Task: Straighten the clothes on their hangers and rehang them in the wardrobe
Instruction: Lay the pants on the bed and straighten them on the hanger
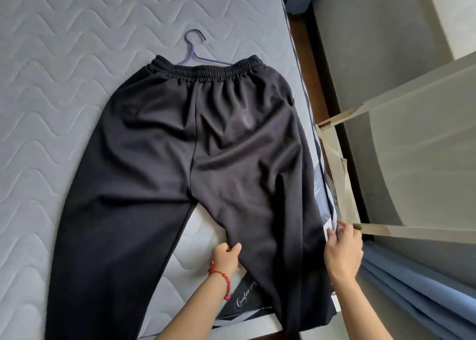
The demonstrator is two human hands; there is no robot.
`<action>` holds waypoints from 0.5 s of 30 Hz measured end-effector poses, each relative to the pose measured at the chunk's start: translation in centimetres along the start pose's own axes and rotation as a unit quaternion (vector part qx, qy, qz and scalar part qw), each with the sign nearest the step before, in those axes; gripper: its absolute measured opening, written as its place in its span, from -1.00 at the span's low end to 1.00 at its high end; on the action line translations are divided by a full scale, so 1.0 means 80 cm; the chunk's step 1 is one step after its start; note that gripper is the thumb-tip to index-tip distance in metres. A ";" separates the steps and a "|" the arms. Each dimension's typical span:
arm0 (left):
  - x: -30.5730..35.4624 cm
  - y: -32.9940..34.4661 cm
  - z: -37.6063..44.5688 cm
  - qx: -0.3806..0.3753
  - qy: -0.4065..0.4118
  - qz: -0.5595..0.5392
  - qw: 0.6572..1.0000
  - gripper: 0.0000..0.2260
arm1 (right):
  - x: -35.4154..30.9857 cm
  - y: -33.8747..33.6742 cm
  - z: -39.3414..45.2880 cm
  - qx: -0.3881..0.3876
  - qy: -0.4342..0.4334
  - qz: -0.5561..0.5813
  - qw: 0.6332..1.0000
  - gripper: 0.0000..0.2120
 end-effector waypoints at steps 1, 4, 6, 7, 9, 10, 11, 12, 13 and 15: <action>-0.001 -0.001 -0.006 0.000 -0.008 0.000 1.000 -0.73 | -0.003 -0.001 -0.009 -0.014 -0.025 0.026 0.999 -0.76; -0.006 0.009 -0.018 -0.027 -0.023 -0.040 0.999 -0.73 | -0.006 0.022 -0.049 -0.118 -0.035 0.033 0.992 -0.74; -0.011 0.017 -0.021 -0.040 -0.028 -0.062 0.997 -0.74 | 0.003 0.047 -0.070 -0.166 -0.014 -0.026 0.986 -0.61; -0.011 0.020 -0.022 -0.042 -0.027 -0.068 0.996 -0.74 | 0.011 0.057 -0.074 -0.174 0.006 -0.045 0.984 -0.53; -0.009 0.022 -0.024 -0.038 -0.017 -0.066 0.997 -0.74 | 0.024 0.067 -0.074 -0.172 0.053 -0.046 0.983 -0.49; -0.009 0.021 -0.023 -0.035 -0.014 -0.063 0.997 -0.74 | 0.026 0.067 -0.073 -0.169 0.066 -0.041 0.982 -0.55; -0.010 0.020 -0.020 -0.032 -0.009 -0.056 0.998 -0.74 | 0.027 0.067 -0.072 -0.168 0.071 -0.033 0.983 -0.64; -0.010 0.019 -0.019 -0.032 -0.007 -0.048 0.998 -0.75 | 0.027 0.066 -0.070 -0.166 0.071 -0.020 0.983 -0.75; -0.011 0.018 -0.018 -0.033 -0.006 -0.040 0.999 -0.75 | 0.027 0.064 -0.068 -0.167 0.070 0.001 0.983 -0.84; -0.010 0.020 -0.020 -0.028 -0.004 -0.040 0.999 -0.74 | 0.035 0.055 -0.058 -0.173 0.079 0.047 0.981 -0.89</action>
Point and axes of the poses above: each hand's wrist, its own z-axis towards the middle knuckle, its own y-axis out of the palm, x = y × z, the point moved 8 cm from there along z, towards the middle knuckle, and after that the axes turned 15 degrees about y, right-handed, at the moved point
